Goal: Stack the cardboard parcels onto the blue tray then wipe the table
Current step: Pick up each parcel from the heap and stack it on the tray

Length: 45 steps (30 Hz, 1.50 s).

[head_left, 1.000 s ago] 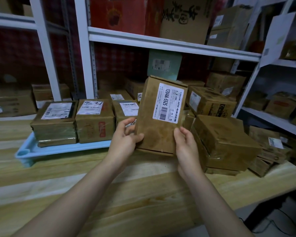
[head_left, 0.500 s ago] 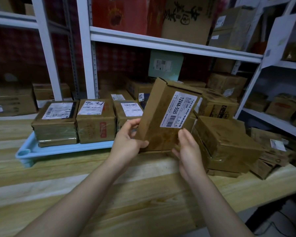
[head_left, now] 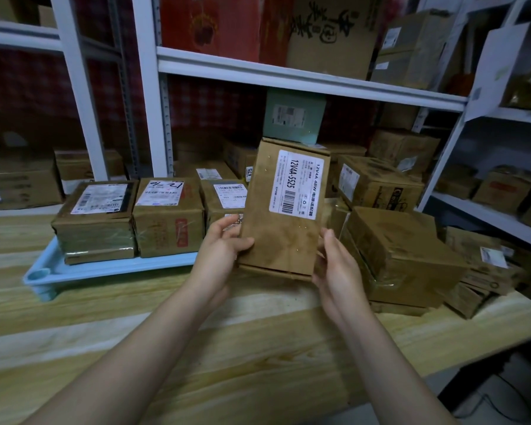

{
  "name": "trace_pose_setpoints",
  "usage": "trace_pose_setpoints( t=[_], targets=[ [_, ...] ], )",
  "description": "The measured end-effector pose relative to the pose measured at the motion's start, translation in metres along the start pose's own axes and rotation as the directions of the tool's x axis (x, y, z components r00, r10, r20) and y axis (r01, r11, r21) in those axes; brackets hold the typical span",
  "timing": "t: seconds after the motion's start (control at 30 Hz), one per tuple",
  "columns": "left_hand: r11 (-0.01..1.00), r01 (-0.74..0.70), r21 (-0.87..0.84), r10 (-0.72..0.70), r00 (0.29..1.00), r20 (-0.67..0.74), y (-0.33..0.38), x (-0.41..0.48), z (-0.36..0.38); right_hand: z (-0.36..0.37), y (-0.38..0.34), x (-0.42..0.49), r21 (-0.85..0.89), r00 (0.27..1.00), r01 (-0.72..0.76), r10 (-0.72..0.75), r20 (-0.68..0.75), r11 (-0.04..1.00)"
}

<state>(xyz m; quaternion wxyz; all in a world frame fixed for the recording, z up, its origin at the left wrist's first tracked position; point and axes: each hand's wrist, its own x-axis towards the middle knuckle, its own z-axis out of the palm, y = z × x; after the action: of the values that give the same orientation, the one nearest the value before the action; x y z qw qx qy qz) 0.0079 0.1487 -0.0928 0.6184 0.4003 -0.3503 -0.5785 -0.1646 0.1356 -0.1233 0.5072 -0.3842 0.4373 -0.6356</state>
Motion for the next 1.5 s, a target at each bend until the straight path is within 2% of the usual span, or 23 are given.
trace_pose_setpoints(
  t=[0.13, 0.3, 0.37, 0.53, 0.77, 0.87, 0.97, 1.07, 1.13, 1.2, 1.37, 1.5],
  targets=[
    [0.999, 0.031, -0.034, -0.033, 0.998, -0.046, -0.002, 0.004, -0.002, -0.002, -0.002, 0.000, 0.132, 0.995, -0.088, 0.080, 0.062, 0.987],
    [0.999, 0.050, -0.016, -0.050, 0.999, 0.005, -0.007, 0.007, -0.001, -0.005, 0.000, -0.004, 0.306, 0.962, -0.197, 0.124, 0.242, 0.932],
    [0.999, 0.041, 0.010, -0.041, 0.999, 0.003, -0.009, 0.010, -0.001, -0.005, 0.000, -0.005, 0.297, 0.941, -0.234, 0.139, 0.308, 0.926],
    [0.992, -0.011, 0.126, 0.003, 0.998, 0.061, -0.014, 0.010, 0.001, -0.005, -0.004, -0.010, 0.245, 0.847, -0.434, 0.300, 0.439, 0.867],
    [0.923, -0.102, 0.372, 0.058, 0.990, 0.127, -0.024, 0.011, 0.003, -0.010, -0.003, -0.008, 0.277, 0.779, -0.424, 0.191, 0.598, 0.862],
    [0.855, -0.099, 0.509, 0.050, 0.993, 0.108, -0.030, 0.011, 0.000, -0.011, -0.004, -0.007, 0.245, 0.768, -0.393, 0.170, 0.618, 0.886],
    [0.824, -0.135, 0.550, 0.113, 0.991, 0.075, -0.032, 0.011, 0.003, -0.010, -0.003, -0.008, 0.250, 0.817, -0.348, 0.161, 0.554, 0.903],
    [0.863, -0.252, 0.437, 0.232, 0.968, 0.101, -0.024, 0.006, 0.010, -0.010, 0.007, -0.001, 0.264, 0.899, -0.273, 0.147, 0.413, 0.925],
    [0.896, -0.243, 0.371, 0.219, 0.970, 0.105, -0.012, -0.001, 0.018, -0.010, 0.010, 0.000, 0.240, 0.939, -0.229, 0.150, 0.309, 0.943],
    [0.897, -0.219, 0.384, 0.189, 0.975, 0.115, -0.006, -0.004, 0.021, -0.012, 0.012, 0.002, 0.234, 0.967, -0.184, 0.134, 0.215, 0.955],
    [0.863, -0.243, 0.442, 0.179, 0.967, 0.181, -0.004, -0.009, 0.018, -0.012, 0.012, 0.003, 0.204, 0.997, -0.045, 0.033, 0.063, 0.978],
    [0.833, -0.247, 0.494, 0.202, 0.969, 0.145, -0.013, -0.007, 0.011, -0.011, 0.012, 0.004, 0.176, 1.000, -0.003, 0.000, 0.017, 0.984]
  ],
)
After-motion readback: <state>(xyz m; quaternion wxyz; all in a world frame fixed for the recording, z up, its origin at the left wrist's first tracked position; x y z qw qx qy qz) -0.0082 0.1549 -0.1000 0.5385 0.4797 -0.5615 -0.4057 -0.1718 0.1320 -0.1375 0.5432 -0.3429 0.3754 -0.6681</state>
